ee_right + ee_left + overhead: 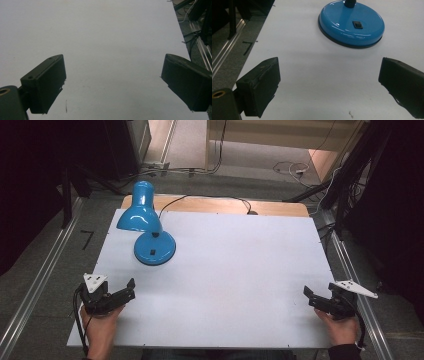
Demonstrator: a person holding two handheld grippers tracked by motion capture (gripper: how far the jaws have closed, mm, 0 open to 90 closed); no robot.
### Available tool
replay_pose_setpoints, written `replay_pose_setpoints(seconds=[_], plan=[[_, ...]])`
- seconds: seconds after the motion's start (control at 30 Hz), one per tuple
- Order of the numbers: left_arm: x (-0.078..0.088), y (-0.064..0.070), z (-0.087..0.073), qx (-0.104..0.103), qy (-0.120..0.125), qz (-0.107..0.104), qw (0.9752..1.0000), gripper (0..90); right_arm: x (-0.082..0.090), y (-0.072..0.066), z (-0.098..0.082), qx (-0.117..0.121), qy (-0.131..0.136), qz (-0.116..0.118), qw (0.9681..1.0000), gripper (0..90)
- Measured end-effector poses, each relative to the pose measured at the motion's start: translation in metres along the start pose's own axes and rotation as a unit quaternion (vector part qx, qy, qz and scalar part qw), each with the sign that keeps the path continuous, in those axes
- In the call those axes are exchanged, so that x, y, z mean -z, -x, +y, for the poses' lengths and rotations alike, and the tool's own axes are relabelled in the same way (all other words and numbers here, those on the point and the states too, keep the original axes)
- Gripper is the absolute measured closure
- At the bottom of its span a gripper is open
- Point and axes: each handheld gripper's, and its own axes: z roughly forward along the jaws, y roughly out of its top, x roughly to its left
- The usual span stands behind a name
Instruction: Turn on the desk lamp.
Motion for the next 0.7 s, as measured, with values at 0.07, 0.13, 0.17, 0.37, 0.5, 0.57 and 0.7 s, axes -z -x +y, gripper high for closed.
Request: replay_pose_setpoints(seconds=[0.07, 0.13, 0.17, 0.37, 0.5, 0.57, 0.7], plan=[[0.0, 0.0, 0.001, 0.0, 0.001, -0.001, 1.0, 4.7, 0.0, 0.0, 0.0, -0.001, -0.001, -0.001, 1.0, 4.3], [-0.001, 0.001, 0.002, -0.001, 0.001, -0.001, 1.0, 4.7, -0.001, 0.0, 0.0, -0.001, -0.002, -0.001, 1.0, 4.3], [-0.002, 0.002, 0.002, -0.001, 0.001, -0.002, 1.0, 4.8, -0.001, 0.0, 0.0, -0.003, -0.003, -0.003, 1.0, 4.3], [-0.007, 0.004, 0.003, 0.001, -0.004, -0.003, 1.0, 5.1, -0.002, 0.0, 0.0, -0.002, -0.004, -0.004, 1.0, 4.3], [-0.01, 0.006, 0.005, -0.001, -0.004, -0.004, 1.0, 5.2, -0.002, 0.0, 0.0, -0.002, -0.004, -0.006, 1.0, 4.3], [-0.011, 0.006, 0.006, 0.0, -0.004, -0.005, 1.0, 5.3, -0.002, 0.0, 0.0, -0.002, -0.004, -0.006, 1.0, 4.3], [-0.014, 0.006, 0.007, 0.004, -0.003, -0.006, 1.0, 5.9, -0.002, 0.001, -0.001, -0.007, -0.005, -0.003, 1.0, 4.3]])
